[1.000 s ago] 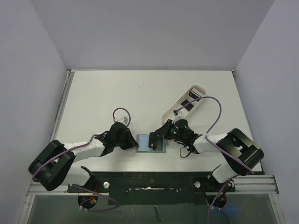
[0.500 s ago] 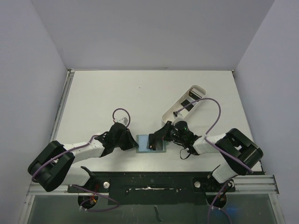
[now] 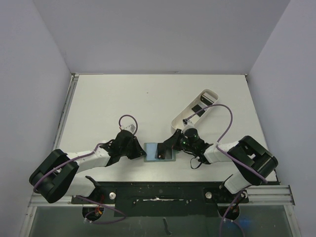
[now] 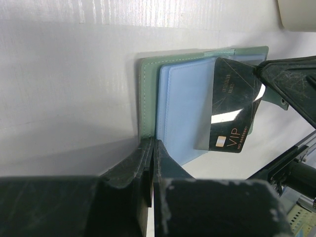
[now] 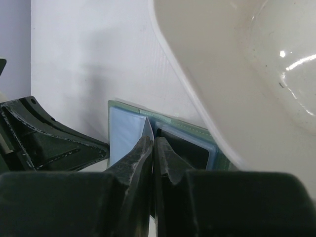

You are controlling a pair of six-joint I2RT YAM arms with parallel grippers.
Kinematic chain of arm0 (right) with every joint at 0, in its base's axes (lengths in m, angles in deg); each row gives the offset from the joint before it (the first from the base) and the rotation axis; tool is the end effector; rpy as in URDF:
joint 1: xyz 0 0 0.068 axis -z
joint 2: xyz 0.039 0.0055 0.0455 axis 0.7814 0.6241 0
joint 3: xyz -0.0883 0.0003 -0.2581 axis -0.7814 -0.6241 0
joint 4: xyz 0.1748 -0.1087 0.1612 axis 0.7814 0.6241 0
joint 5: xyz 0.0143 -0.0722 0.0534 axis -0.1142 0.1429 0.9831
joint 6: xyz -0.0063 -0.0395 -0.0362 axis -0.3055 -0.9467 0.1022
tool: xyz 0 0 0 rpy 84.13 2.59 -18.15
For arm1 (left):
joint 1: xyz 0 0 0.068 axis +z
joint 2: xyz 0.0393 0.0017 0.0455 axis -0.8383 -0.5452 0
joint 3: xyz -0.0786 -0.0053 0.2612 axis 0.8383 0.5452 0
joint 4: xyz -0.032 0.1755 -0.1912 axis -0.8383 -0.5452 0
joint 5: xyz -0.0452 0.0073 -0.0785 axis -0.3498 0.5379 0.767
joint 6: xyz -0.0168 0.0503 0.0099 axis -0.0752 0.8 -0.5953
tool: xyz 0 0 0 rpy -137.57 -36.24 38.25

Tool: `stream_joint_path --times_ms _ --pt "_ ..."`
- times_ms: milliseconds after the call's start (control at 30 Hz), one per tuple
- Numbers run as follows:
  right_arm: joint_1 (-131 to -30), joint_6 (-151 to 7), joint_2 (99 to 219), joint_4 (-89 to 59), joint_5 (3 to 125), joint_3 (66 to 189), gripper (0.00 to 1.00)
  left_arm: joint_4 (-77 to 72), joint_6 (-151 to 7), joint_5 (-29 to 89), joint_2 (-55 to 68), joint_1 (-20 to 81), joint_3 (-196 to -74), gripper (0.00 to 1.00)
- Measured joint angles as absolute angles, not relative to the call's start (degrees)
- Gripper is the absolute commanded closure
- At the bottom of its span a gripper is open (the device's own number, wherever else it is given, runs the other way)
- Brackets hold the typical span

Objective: Put the credit cards into the card holder
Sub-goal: Insert the credit card into the card holder.

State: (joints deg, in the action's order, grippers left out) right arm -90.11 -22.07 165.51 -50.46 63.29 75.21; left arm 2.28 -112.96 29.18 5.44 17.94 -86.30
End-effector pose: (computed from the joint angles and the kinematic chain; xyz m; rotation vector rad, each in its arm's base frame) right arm 0.2037 0.1690 0.1289 0.2706 2.2721 1.0869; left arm 0.1751 -0.1475 0.1325 -0.2465 2.5530 -0.8570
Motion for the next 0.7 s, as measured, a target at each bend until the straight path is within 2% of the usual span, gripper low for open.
stream_joint_path --times_ms 600,700 --pt "-90.06 -22.73 169.56 -48.69 65.39 78.05 0.92 2.58 -113.23 29.24 5.31 17.89 -86.24 1.00" --pt "-90.11 -23.16 169.56 -47.79 65.50 78.67 0.88 2.58 -113.23 29.24 5.31 17.89 -86.24 1.00"
